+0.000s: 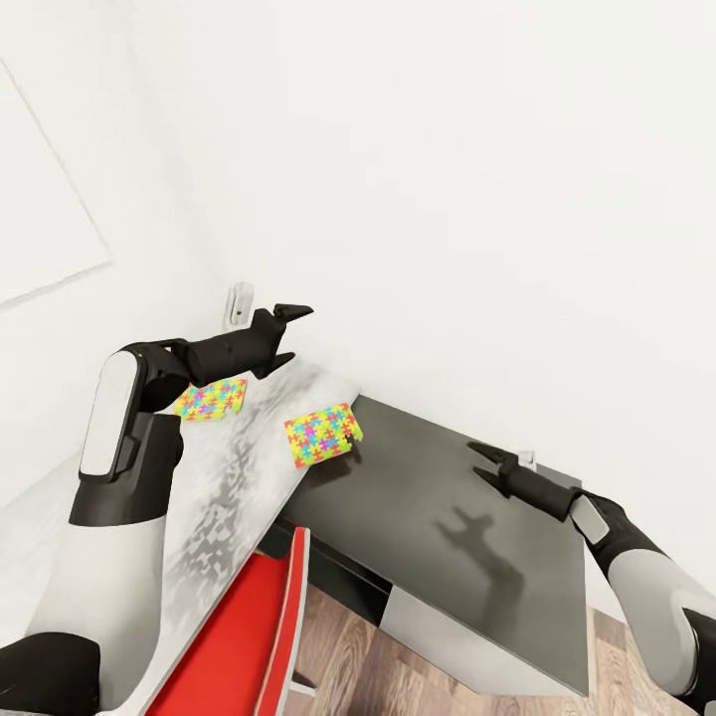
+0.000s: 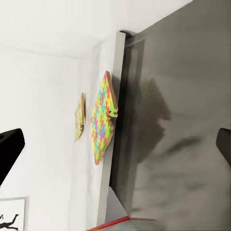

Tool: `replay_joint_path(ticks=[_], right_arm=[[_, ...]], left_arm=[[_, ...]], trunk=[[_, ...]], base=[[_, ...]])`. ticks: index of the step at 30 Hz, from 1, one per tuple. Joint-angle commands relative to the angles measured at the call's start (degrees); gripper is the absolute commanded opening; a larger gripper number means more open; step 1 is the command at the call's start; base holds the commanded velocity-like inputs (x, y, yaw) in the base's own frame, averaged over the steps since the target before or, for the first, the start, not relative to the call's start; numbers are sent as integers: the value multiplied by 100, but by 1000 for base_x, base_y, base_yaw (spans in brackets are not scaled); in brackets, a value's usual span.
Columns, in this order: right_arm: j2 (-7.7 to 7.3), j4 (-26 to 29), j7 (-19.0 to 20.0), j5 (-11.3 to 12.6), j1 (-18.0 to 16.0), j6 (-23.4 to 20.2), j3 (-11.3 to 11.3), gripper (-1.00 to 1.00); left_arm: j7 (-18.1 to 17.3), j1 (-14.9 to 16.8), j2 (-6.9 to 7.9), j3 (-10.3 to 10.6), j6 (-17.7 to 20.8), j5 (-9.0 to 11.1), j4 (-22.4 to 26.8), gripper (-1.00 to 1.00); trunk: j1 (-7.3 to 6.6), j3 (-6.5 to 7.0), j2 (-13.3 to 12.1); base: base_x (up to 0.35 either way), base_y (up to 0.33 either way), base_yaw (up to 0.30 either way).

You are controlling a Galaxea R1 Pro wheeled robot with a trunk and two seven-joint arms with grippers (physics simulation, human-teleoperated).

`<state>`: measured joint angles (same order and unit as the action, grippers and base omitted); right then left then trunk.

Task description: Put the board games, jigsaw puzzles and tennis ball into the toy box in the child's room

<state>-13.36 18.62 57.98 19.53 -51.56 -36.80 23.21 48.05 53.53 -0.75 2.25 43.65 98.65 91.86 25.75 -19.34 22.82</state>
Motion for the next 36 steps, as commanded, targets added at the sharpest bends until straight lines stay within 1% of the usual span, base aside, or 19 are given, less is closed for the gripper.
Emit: replay_joint_path(ticks=[1,7,23,36], right_arm=[[3,27,24,25,-3,-33,25,100],[23,234,99,43,10,-66,77,100],[30,380,163,58,38,-273,80,100],[37,396,169,47,36,-299,59,100]], left_arm=[[61,23,-3,-3,3,52,1,100],[63,72,-9,1,3,48,-14,100],[72,94,-5,3,3,41,-30,100],[73,96,-4,0,3,40,-36,100]], trunk=[[3,-10,11],[3,-10,11],[3,-13,11],[3,-105,11]], base=[[0,0,0],[0,0,0],[0,0,0],[0,0,0]])
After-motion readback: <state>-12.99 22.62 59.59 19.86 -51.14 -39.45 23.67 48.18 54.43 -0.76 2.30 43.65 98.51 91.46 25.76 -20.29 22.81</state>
